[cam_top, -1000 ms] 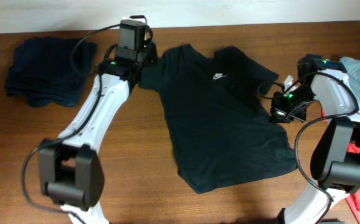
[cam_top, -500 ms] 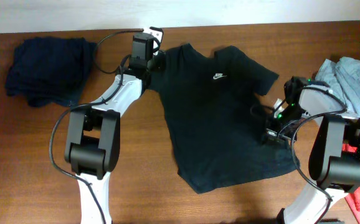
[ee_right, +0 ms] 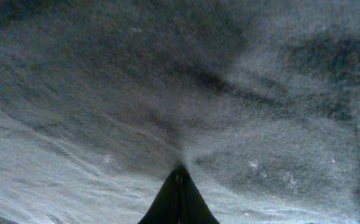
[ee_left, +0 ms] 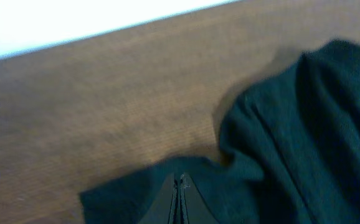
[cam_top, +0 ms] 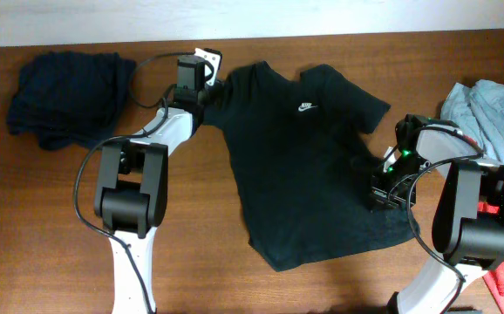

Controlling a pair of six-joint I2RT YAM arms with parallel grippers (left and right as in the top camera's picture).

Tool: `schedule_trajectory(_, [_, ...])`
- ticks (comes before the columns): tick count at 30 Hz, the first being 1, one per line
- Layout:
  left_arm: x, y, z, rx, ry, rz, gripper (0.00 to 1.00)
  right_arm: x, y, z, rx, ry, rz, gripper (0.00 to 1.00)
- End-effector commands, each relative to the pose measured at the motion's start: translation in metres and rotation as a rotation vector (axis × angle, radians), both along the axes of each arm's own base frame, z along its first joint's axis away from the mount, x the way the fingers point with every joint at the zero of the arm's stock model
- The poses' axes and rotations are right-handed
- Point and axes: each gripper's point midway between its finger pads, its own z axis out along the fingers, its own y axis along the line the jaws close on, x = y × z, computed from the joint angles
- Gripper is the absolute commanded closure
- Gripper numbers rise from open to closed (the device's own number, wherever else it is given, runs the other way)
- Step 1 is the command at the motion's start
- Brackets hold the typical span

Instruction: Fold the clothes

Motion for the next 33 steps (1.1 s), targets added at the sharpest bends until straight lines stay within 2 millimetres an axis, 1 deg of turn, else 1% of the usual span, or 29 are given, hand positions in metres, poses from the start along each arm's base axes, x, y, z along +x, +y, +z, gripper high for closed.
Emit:
schedule_trajectory(1, [-0.005, -0.004, -0.011, -0.002, 0.032, -0.036, 0.96, -0.004, 0.0, -0.004, -0.017, 0.02, 0.003, 0.96])
schedule_trajectory(10, [-0.024, 0.002, -0.033, 0.026, 0.147, -0.031, 0.95, -0.004, -0.001, -0.004, -0.02, 0.022, 0.004, 0.96])
schedule_trajectory(13, [-0.03, 0.007, -0.039, 0.035, 0.183, -0.024, 0.95, -0.004, -0.001, -0.004, -0.02, 0.022, 0.004, 0.96])
schedule_trajectory(16, [-0.031, 0.015, -0.044, 0.048, 0.2, -0.004, 0.95, -0.004, -0.001, -0.004, -0.021, 0.022, 0.004, 0.96])
schedule_trajectory(19, [-0.03, 0.034, -0.048, 0.097, 0.208, 0.057, 0.95, -0.005, -0.004, -0.005, -0.038, 0.024, 0.011, 0.96])
schedule_trajectory(22, [-0.032, 0.062, -0.052, 0.167, 0.229, 0.142, 0.95, -0.006, -0.011, -0.006, -0.077, 0.031, 0.023, 0.96])
schedule_trajectory(24, [-0.037, 0.081, -0.057, 0.201, 0.26, 0.186, 0.95, -0.006, -0.012, -0.006, -0.087, 0.032, 0.027, 0.96])
schedule_trajectory(29, [-0.057, 0.107, -0.071, 0.176, 0.373, 0.27, 0.95, 0.0, -0.017, -0.009, -0.111, 0.006, 0.032, 0.96])
schedule_trajectory(31, [-0.065, 0.113, -0.075, 0.165, 0.414, 0.299, 0.95, 0.004, -0.017, -0.01, -0.114, -0.012, 0.031, 0.96])
schedule_trajectory(33, [-0.072, 0.114, -0.078, 0.163, 0.443, 0.31, 0.96, 0.008, -0.018, -0.011, -0.117, -0.028, 0.03, 0.96])
